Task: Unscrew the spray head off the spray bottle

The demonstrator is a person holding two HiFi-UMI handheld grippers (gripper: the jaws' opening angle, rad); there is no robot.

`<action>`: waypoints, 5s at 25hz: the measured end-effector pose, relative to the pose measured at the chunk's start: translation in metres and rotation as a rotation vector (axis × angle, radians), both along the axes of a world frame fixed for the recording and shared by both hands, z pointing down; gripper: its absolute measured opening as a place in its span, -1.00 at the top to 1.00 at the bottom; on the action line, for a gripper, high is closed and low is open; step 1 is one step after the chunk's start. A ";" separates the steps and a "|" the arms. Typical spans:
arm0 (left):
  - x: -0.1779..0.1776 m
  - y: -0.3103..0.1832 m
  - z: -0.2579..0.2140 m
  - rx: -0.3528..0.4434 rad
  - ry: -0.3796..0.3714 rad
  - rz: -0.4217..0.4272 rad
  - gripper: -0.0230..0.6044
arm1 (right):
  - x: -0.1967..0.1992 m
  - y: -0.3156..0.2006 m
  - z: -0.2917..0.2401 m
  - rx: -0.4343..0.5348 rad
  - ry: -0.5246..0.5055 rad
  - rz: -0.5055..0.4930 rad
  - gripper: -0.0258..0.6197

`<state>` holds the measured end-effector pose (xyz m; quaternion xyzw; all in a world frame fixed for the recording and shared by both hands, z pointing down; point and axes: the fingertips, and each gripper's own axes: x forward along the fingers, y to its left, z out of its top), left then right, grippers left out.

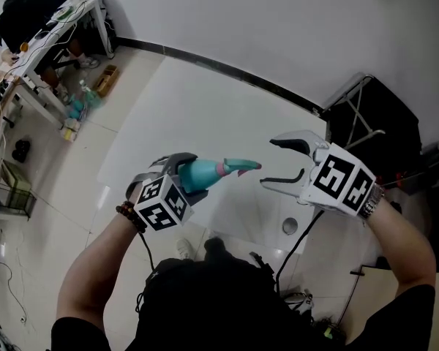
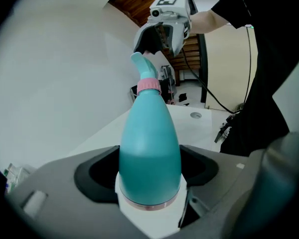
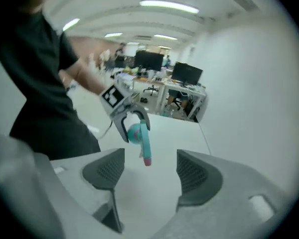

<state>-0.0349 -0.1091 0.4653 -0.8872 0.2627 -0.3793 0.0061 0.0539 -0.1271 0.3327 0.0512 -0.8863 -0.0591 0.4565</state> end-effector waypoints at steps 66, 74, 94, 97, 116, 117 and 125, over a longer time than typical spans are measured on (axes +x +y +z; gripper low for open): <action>0.031 -0.021 0.009 0.248 -0.226 0.012 -0.31 | -0.026 0.007 0.079 -0.390 -0.049 0.337 0.53; 0.031 -0.021 0.023 0.156 -0.174 0.037 -0.32 | -0.022 0.007 0.080 -0.200 0.066 0.149 0.53; 0.019 -0.072 0.063 -0.007 0.057 -0.168 -0.33 | 0.046 -0.034 0.036 -0.281 -0.157 0.292 0.53; 0.022 -0.082 0.068 -0.051 0.143 -0.229 -0.33 | 0.058 -0.047 0.046 -0.300 -0.225 0.379 0.53; 0.042 -0.126 0.091 -0.083 0.325 -0.400 -0.33 | 0.091 -0.092 0.178 -0.431 -0.484 0.850 0.53; 0.043 -0.128 0.092 -0.079 0.332 -0.403 -0.33 | 0.086 -0.095 0.187 -0.430 -0.488 0.870 0.53; 0.052 -0.132 0.098 -0.043 0.343 -0.413 -0.33 | 0.042 -0.106 0.231 -0.272 -0.425 0.833 0.53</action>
